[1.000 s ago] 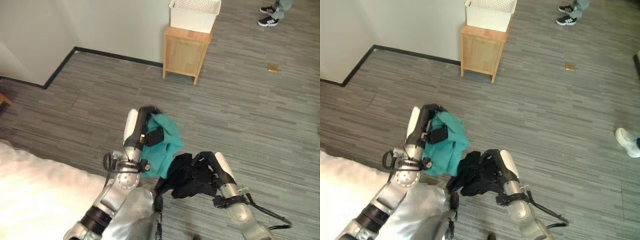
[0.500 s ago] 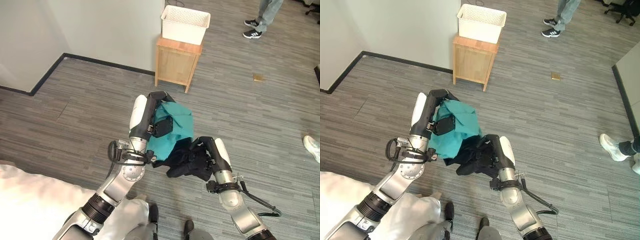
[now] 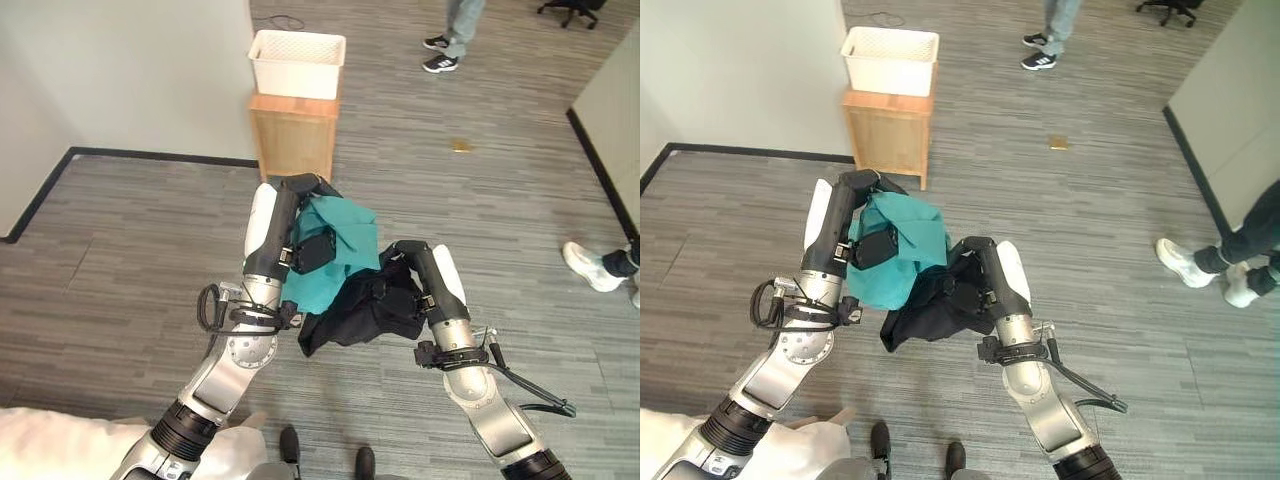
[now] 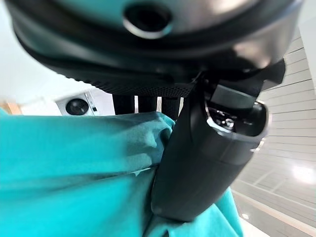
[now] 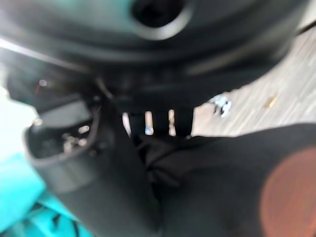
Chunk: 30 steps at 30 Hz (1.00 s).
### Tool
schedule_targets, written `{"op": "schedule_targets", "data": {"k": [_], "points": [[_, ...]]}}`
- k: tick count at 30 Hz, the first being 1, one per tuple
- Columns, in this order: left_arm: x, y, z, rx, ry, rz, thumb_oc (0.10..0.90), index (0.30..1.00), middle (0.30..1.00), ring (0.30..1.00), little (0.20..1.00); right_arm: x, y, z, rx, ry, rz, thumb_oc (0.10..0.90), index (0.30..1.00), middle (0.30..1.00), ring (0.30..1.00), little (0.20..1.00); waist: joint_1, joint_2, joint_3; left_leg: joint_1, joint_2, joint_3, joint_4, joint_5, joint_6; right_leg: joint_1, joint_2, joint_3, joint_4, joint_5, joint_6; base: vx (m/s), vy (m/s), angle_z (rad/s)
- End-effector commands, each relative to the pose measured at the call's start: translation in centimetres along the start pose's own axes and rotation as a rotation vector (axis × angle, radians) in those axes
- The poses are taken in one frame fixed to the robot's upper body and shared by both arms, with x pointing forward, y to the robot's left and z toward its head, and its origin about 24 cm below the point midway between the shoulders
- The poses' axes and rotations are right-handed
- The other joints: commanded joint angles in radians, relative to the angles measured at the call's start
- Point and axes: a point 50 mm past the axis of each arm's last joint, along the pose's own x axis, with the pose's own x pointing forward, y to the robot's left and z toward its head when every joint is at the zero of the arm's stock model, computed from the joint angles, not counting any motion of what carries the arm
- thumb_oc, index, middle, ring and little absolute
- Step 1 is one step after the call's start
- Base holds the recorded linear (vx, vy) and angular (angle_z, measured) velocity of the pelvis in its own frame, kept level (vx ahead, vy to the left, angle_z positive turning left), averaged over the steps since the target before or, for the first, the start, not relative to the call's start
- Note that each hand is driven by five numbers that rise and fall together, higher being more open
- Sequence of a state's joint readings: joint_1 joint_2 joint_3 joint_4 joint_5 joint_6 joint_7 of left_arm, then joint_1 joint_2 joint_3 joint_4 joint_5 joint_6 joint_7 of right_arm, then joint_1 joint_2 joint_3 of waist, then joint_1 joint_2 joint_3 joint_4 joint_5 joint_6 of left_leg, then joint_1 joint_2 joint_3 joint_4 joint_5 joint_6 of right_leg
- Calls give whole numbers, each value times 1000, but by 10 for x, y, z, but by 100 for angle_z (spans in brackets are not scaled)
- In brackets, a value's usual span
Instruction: Pick up bed clothes into laundry basket.
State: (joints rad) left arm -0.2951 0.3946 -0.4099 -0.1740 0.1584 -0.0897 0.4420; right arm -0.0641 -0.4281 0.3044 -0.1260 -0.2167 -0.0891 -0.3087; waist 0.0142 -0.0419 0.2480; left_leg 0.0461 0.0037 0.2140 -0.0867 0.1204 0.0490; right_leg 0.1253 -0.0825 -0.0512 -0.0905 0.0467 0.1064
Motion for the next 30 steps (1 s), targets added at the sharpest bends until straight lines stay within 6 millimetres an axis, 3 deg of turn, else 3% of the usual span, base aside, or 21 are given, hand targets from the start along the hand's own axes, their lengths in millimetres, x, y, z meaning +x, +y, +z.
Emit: {"op": "schedule_targets", "data": {"k": [1,11,15,20,23,24,26,28,29,30], "points": [[16,-4,35,-134,-213,46,400,300,300,300,300,3,-19,39,64,-241,-97,400,300,300,300,300,-1,40,-195,-31,112,-24,-1,-48,-85,24,-39,-57,3,-28,24,16,-86,-3],[13,-6,31,-192,-174,52,400,300,300,300,300,1,-19,48,44,-279,-101,400,300,300,300,300,-32,58,-201,-40,137,-2,-1,-15,-105,15,-25,-66,3,-21,15,-26,-61,0],[-3,1,16,-253,-76,89,400,300,300,300,300,-7,-16,52,47,-296,-71,400,300,300,300,300,-72,58,-189,-25,179,49,-1,-7,-114,0,5,-20,3,-27,8,-3,-115,-21],[-18,1,2,-280,22,93,400,300,300,300,300,-13,-14,50,32,-295,-37,400,300,300,300,300,-80,46,-174,5,218,92,2,5,-110,-23,45,34,3,-27,0,-17,-113,-58],[-19,-1,1,-298,28,92,400,300,300,300,300,-13,-17,48,18,-289,-41,400,300,300,300,300,-63,27,-141,-22,195,38,59,4,-105,-25,50,52,3,-21,-6,-93,-128,-46],[-18,-4,0,-323,42,93,400,300,300,300,300,-12,-17,45,20,-276,-37,400,300,300,300,300,-47,1,-123,-46,107,-89,149,-97,-80,-39,41,58,3,-4,-8,-98,-184,-54],[-18,-6,0,-334,40,86,400,300,300,300,300,-12,-16,43,20,-272,-28,400,300,300,300,300,-35,-14,-124,-51,16,-151,187,-178,-56,-64,38,73,3,19,-4,-76,-153,-47],[-19,-8,1,-339,42,81,400,300,300,300,300,-13,-16,41,20,-266,-28,400,300,300,300,300,-31,-12,-124,-50,-11,-146,200,-209,-40,-66,38,79,3,19,0,15,13,-52],[-20,-11,2,-346,41,67,400,300,300,300,300,-15,-20,39,7,-255,-46,400,300,300,300,300,-55,7,-136,-18,-8,-93,142,-215,-20,-68,49,77,3,14,4,49,83,-26],[-23,-12,-2,-343,61,66,400,300,300,300,300,-19,-22,37,-4,-246,-56,400,300,300,300,300,-58,20,-144,5,-10,-85,100,-202,-14,-70,53,80,3,11,4,66,105,-4]]}}
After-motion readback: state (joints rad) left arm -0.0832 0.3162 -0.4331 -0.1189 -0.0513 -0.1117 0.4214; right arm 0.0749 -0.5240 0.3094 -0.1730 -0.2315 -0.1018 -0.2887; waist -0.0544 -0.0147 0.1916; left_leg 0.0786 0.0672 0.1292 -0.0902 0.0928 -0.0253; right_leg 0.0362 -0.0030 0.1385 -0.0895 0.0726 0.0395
